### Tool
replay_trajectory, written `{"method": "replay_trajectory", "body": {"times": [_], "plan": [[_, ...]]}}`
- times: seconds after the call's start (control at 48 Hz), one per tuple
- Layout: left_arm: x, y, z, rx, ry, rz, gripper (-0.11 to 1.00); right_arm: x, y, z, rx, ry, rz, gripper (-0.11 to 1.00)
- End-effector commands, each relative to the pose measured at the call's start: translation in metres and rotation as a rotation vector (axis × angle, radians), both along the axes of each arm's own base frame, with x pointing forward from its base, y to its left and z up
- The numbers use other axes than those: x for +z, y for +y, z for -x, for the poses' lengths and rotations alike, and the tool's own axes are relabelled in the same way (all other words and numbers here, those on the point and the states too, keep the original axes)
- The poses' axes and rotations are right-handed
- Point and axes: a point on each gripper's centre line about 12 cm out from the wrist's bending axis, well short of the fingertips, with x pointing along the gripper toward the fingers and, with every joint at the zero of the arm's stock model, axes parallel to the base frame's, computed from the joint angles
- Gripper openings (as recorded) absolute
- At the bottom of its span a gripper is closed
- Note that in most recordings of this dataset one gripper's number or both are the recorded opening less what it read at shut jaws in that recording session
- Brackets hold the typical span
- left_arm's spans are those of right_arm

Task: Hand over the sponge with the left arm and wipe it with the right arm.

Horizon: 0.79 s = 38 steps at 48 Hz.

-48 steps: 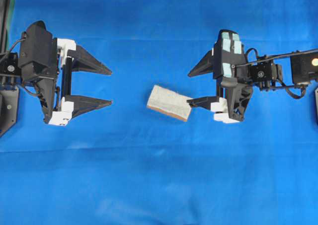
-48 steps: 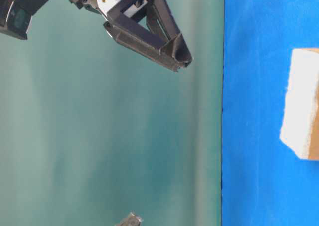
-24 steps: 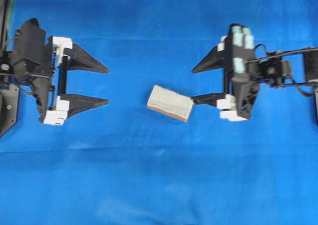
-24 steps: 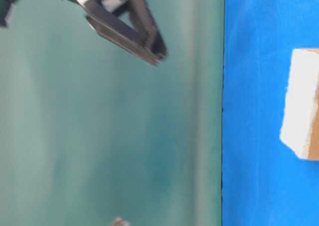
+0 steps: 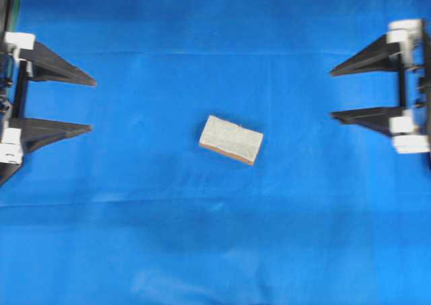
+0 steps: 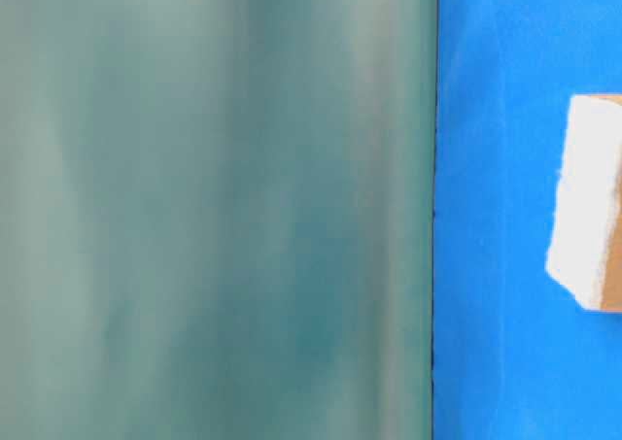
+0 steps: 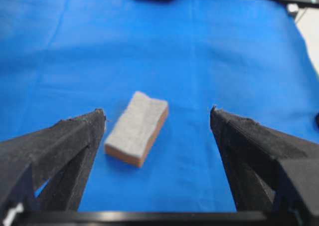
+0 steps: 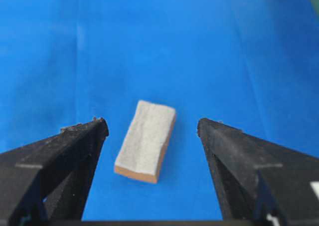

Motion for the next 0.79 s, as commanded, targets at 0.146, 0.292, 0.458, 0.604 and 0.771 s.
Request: {"method": "replay_trajectory", "body": {"times": [0.146,0.292,0.458,0.604,0.771], "plan": [[0.007,0.000,0.023,-0.006,-0.063,-0.032,0.83,0.001,0.000,0.037,-0.002,-0.064,0.020,0.72],[0.000,0.000,0.038,-0.007,-0.091,-0.038,0.83,-0.010,0.001,0.056,-0.004,-0.086,0.019,0.72],[-0.009,0.000,0.052,-0.006,-0.104,-0.042,0.83,-0.026,0.001,0.070,-0.006,-0.092,0.019,0.72],[-0.021,-0.001,0.059,-0.009,-0.060,-0.040,0.83,-0.039,0.001,0.077,-0.009,-0.085,0.010,0.72],[-0.038,-0.001,0.060,-0.010,-0.031,-0.037,0.83,-0.057,0.002,0.081,-0.005,-0.079,0.003,0.72]]}}
